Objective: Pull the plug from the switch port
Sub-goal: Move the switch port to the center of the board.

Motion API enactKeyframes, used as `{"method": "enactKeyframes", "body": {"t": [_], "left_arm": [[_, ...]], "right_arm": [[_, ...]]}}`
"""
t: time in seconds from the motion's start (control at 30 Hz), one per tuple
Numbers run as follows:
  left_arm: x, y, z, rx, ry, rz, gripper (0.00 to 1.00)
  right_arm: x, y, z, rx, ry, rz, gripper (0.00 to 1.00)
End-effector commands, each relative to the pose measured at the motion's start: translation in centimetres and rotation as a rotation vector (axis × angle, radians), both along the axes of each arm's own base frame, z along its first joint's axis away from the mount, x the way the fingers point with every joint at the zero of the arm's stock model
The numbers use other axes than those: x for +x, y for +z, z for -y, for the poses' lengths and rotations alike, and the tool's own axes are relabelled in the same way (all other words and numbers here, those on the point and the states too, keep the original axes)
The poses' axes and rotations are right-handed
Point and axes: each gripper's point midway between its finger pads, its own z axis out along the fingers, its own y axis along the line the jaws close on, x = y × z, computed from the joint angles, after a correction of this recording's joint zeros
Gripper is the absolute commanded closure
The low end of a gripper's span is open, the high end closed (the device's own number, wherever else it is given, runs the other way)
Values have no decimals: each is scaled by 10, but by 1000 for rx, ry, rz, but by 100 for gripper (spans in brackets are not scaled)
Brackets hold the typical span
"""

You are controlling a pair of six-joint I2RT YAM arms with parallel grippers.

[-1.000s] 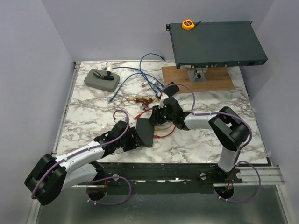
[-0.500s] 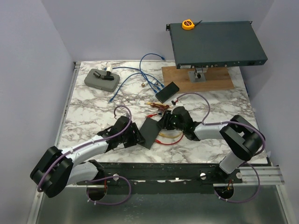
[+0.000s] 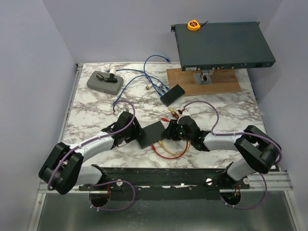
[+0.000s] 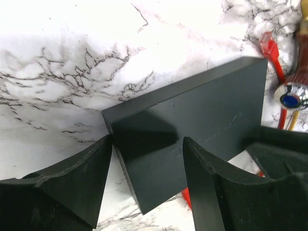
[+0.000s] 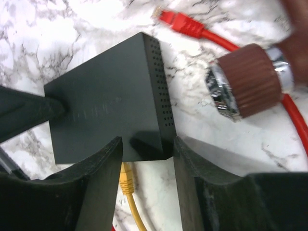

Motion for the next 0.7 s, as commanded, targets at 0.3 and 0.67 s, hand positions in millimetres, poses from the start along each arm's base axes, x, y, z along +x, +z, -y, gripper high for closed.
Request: {"method": "enactKeyframes", "body": {"t": [0.3,0.67], "left_arm": [[3,46,-35,-74,149,184,34],[-29,13,-19,-164,52,78,34]], "right_arm": [[3,50,6,-79,88,88,41],[8,26,-18,-121,200,41,41]]}}
